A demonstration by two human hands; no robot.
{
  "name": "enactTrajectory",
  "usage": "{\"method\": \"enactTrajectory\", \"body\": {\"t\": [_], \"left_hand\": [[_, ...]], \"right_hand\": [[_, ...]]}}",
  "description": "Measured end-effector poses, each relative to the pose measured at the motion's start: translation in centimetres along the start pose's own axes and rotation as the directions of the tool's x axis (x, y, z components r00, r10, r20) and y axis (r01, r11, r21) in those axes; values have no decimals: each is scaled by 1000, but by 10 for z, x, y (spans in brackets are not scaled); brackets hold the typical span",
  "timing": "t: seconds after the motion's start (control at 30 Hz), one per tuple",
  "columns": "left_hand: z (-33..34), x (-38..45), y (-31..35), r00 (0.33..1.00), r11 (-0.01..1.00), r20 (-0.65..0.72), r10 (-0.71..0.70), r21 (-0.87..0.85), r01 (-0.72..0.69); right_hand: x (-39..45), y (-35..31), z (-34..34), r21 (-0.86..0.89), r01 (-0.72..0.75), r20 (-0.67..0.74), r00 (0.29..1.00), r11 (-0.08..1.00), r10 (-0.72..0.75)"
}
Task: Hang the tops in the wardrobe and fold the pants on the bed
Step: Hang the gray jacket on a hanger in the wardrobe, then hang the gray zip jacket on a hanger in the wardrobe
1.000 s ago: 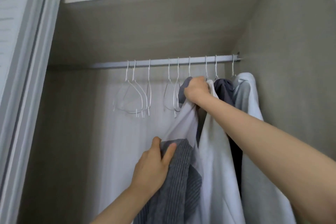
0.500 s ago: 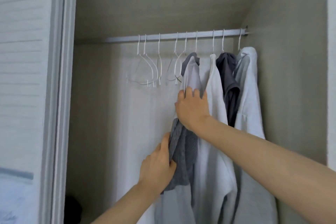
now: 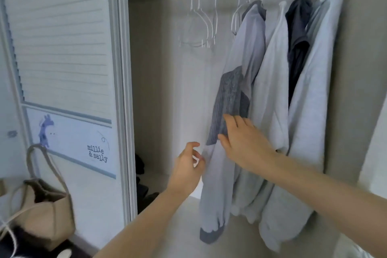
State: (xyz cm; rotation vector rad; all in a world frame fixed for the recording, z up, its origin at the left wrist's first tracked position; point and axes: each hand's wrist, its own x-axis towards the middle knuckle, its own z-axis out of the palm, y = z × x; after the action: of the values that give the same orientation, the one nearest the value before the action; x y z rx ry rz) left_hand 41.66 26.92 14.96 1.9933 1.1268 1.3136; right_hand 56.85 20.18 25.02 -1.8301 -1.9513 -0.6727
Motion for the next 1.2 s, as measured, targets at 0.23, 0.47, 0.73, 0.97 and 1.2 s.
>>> {"method": "enactTrajectory", "body": {"t": [0.23,0.47,0.73,0.97,1.2], "left_hand": [[-44,-127,6,967,993,-227,-117,7,121],[-45,-307,34,735,890,-576,-359,28,456],[-11,-545,131,202,692,-889,-410,-160,704],[45,-734,214,-239,342,-913,-331,-352,872],[156,-914,318,-667,228,-718,-199,-695,681]], "right_hand": [[-98,-36,27,340,231,-11,970,911,-242],[-207,-81,45,702,375,-26,863,605,-504],[-365,-167,-7,897,433,-168,525,92,-835],[-524,-209,-76,912,327,-310,156,-247,-938],[-706,-231,-145,860,256,-382,-252,-442,-889]]}}
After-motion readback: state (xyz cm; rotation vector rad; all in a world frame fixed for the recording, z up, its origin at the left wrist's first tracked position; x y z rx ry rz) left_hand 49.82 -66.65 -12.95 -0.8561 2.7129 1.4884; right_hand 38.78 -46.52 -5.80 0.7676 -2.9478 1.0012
